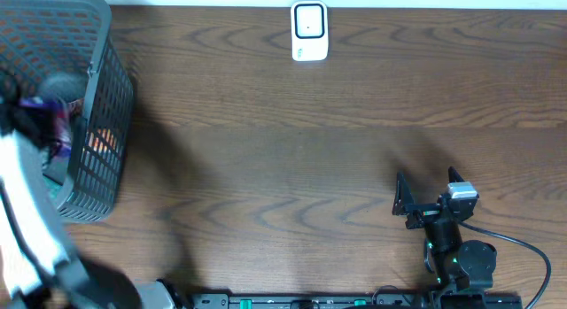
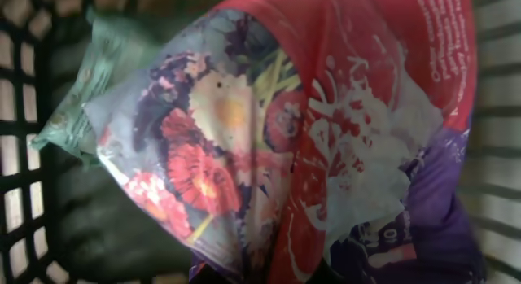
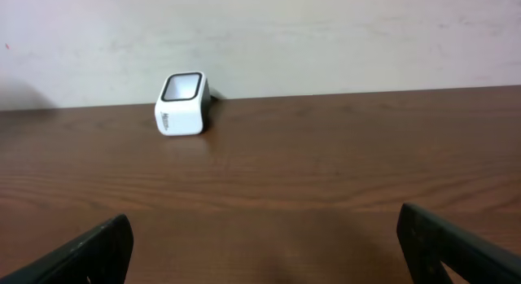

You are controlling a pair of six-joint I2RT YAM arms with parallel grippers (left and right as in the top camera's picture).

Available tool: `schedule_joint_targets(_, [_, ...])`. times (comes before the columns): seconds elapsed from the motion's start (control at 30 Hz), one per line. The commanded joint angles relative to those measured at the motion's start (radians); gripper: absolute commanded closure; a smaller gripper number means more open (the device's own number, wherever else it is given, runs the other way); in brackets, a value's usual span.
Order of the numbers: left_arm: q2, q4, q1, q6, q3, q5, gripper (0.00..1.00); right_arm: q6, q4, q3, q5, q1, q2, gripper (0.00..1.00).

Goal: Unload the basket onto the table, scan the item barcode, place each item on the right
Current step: 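Reach the left gripper into the basket and grasp the red-purple bag, then lift the red-purple bag out and place it on the table center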

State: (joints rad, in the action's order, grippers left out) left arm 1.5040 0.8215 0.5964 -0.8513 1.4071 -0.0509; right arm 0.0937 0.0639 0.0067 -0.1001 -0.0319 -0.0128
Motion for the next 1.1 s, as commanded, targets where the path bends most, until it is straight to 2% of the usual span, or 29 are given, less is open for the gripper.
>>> schedule_joint_targets(0.0, [-0.177,0.003,-0.008,0.039,0.013,0.045,0.93,-0.013,0.004,-0.001,0.001,0.0,0.002,0.01])
schedule_joint_targets(0.1, [-0.29,-0.014,-0.036,0.038,0.013,0.052,0.93,-0.013,0.004,-0.001,0.001,0.0,0.002,0.01])
schedule_joint_targets(0.2, [-0.376,-0.093,-0.101,0.043,0.013,0.151,0.93,-0.013,0.004,-0.001,0.001,0.0,0.002,0.01])
schedule_joint_targets(0.33, [-0.421,-0.261,-0.253,0.174,0.013,0.382,0.93,-0.013,0.004,-0.001,0.001,0.0,0.002,0.01])
schedule_joint_targets(0.43, [-0.411,-0.338,-0.42,0.259,0.013,0.466,0.92,-0.013,0.004,-0.001,0.001,0.0,0.002,0.01])
schedule_joint_targets(0.5, [-0.375,-0.348,-0.585,0.368,0.013,0.443,0.92,-0.013,0.004,-0.001,0.001,0.0,0.002,0.01])
schedule_joint_targets(0.6, [-0.303,-0.348,-0.751,0.489,0.013,0.388,0.92,-0.013,0.004,-0.001,0.001,0.0,0.002,0.01])
schedule_joint_targets(0.73, [-0.172,-0.348,-0.905,0.593,0.013,0.301,0.92,-0.013,0.004,-0.001,0.001,0.0,0.002,0.01])
schedule_joint_targets(1.07, [0.204,-0.359,-1.091,0.613,0.013,0.267,0.92,-0.013,0.004,-0.001,0.001,0.0,0.002,0.01])
